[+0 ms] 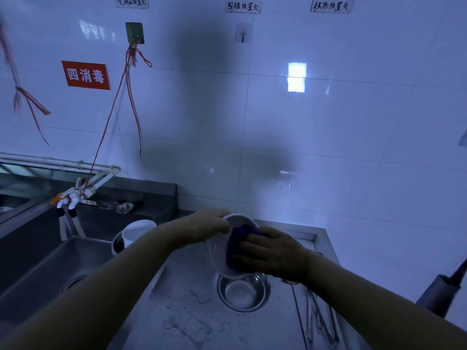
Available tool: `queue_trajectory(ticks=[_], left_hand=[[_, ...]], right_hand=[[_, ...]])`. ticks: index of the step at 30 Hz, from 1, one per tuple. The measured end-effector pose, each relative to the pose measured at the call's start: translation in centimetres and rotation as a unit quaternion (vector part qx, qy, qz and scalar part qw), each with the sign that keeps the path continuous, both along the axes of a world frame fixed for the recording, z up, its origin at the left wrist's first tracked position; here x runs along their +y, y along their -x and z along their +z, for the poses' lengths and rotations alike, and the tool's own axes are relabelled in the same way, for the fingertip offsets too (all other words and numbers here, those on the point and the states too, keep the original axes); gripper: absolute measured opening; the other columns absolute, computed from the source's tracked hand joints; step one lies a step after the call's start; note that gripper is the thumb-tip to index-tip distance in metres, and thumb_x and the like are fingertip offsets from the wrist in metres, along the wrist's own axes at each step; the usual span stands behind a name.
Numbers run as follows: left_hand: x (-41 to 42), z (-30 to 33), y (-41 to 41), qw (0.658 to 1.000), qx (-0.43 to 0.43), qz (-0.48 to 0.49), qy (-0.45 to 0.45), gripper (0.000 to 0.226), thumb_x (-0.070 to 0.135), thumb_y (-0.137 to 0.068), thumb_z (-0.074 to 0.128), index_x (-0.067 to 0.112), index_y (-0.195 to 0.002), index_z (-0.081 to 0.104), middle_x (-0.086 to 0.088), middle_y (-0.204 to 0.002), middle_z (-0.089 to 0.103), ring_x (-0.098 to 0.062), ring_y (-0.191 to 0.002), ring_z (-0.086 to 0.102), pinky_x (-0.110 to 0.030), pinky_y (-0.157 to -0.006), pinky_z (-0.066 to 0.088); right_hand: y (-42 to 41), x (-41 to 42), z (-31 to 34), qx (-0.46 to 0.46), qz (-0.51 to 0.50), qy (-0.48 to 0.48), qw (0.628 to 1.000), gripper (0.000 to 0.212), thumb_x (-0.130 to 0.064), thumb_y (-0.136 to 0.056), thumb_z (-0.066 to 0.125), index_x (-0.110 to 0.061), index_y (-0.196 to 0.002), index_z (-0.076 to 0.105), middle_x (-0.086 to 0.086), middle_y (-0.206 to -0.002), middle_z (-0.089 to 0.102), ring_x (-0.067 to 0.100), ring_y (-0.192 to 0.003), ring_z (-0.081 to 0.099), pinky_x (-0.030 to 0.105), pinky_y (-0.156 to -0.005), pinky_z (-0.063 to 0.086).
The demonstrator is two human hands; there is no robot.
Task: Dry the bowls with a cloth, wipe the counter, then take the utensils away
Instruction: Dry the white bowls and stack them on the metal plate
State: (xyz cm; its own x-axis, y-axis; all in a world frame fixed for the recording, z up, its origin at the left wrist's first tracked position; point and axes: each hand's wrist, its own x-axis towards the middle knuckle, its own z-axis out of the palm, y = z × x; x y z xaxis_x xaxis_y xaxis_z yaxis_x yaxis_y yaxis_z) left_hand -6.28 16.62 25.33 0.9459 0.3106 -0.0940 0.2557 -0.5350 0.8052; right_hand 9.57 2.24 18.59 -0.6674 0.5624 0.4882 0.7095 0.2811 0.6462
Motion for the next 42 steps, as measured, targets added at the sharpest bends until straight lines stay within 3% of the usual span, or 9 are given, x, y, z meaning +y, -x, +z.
queue_trajectory(ticks=[3, 7, 11, 15, 22, 28, 32, 35, 42], left_hand=[[0.2, 0.1, -0.6, 0.999, 0.029, -0.002, -0.04, 0.031, 0.015, -0.086, 0.051, 0.009, -0.116, 0.055, -0.012, -0.106, 0.061, -0.028, -0.097, 0.058, -0.035, -0.079, 0.045], [0.1, -1.2, 0.4, 0.932, -0.072, 0.002, -0.356, 0.059, 0.038, -0.087, 0.055, 0.021, -0.14, 0.034, 0.001, -0.138, 0.042, -0.017, -0.127, 0.039, -0.023, -0.097, 0.029], [-0.4, -2.1, 1.1, 0.764, -0.155, -0.088, -0.62, 0.033, 0.028, -0.075, 0.062, 0.025, -0.108, 0.063, 0.003, -0.118, 0.061, -0.015, -0.117, 0.052, -0.031, -0.1, 0.037], [-0.6, -1.7, 0.2, 0.719, -0.137, -0.177, -0.658, 0.025, 0.024, -0.065, 0.076, 0.027, -0.088, 0.067, 0.007, -0.096, 0.069, -0.011, -0.1, 0.061, -0.035, -0.107, 0.029], [-1.5, -2.2, 0.3, 0.813, -0.111, -0.216, -0.529, 0.008, 0.026, -0.082, 0.065, 0.024, -0.09, 0.065, 0.008, -0.09, 0.067, -0.008, -0.086, 0.06, -0.019, -0.084, 0.04], [-2.7, -3.9, 0.3, 0.986, -0.162, 0.016, -0.037, 0.008, 0.007, -0.086, 0.062, 0.015, -0.085, 0.066, 0.0, -0.082, 0.066, -0.011, -0.078, 0.062, -0.019, -0.07, 0.049], [-4.8, -3.8, -0.8, 0.946, -0.203, 0.079, 0.238, 0.015, 0.002, -0.088, 0.056, 0.003, -0.1, 0.065, -0.018, -0.093, 0.069, -0.022, -0.085, 0.064, -0.03, -0.075, 0.053], [-5.7, -3.2, -1.4, 0.921, -0.22, 0.083, 0.309, 0.02, 0.008, -0.09, 0.05, 0.007, -0.103, 0.065, -0.015, -0.098, 0.07, -0.024, -0.089, 0.066, -0.036, -0.08, 0.053], [-6.9, -2.5, -1.4, 0.892, -0.258, 0.064, 0.366, 0.035, -0.008, -0.088, 0.042, 0.013, -0.097, 0.068, -0.008, -0.088, 0.073, -0.018, -0.08, 0.069, -0.024, -0.067, 0.056]], right_hand=[[-0.4, 0.0, -0.7, 0.012, -0.027, 0.032, 0.999, 0.017, -0.019, -0.091, 0.057, -0.02, -0.109, 0.058, 0.002, -0.101, 0.068, 0.017, -0.091, 0.062, 0.032, -0.091, 0.043], [-1.3, -0.4, -1.2, 0.084, -0.103, 0.016, 0.991, 0.028, -0.027, -0.077, 0.071, -0.021, -0.104, 0.067, 0.0, -0.1, 0.07, 0.015, -0.089, 0.065, 0.03, -0.081, 0.048], [-2.3, -1.2, -1.4, 0.135, -0.134, 0.034, 0.981, 0.024, -0.029, -0.084, 0.058, -0.021, -0.105, 0.066, 0.0, -0.102, 0.07, 0.015, -0.09, 0.065, 0.03, -0.079, 0.049], [-2.6, -1.6, -1.4, 0.12, -0.117, 0.059, 0.984, 0.03, -0.028, -0.08, 0.067, -0.021, -0.109, 0.061, -0.001, -0.105, 0.068, 0.013, -0.095, 0.062, 0.029, -0.085, 0.047], [-3.3, -3.1, 0.5, 0.102, -0.093, 0.053, 0.989, 0.037, -0.027, -0.083, 0.064, -0.016, -0.117, 0.056, 0.007, -0.113, 0.067, 0.019, -0.105, 0.058, 0.034, -0.089, 0.047], [-2.2, -3.1, 2.1, 0.507, -0.146, -0.125, 0.84, 0.042, 0.003, -0.075, 0.074, 0.001, -0.115, 0.062, 0.012, -0.105, 0.066, 0.026, -0.096, 0.063, 0.025, -0.089, 0.049], [0.7, -1.6, 3.0, 0.683, -0.086, -0.094, 0.719, 0.039, -0.026, -0.084, 0.067, -0.016, -0.12, 0.056, -0.004, -0.109, 0.058, 0.013, -0.104, 0.054, 0.006, -0.089, 0.036], [2.8, -1.0, 2.9, 0.648, -0.062, -0.086, 0.754, 0.046, -0.055, -0.092, 0.041, -0.024, -0.124, 0.051, -0.011, -0.123, 0.05, 0.01, -0.118, 0.044, 0.019, -0.099, 0.036], [3.9, -0.2, 1.6, 0.527, -0.142, -0.164, 0.822, 0.032, -0.036, -0.093, 0.046, -0.022, -0.115, 0.063, 0.006, -0.124, 0.057, 0.02, -0.118, 0.043, 0.038, -0.093, 0.038]])
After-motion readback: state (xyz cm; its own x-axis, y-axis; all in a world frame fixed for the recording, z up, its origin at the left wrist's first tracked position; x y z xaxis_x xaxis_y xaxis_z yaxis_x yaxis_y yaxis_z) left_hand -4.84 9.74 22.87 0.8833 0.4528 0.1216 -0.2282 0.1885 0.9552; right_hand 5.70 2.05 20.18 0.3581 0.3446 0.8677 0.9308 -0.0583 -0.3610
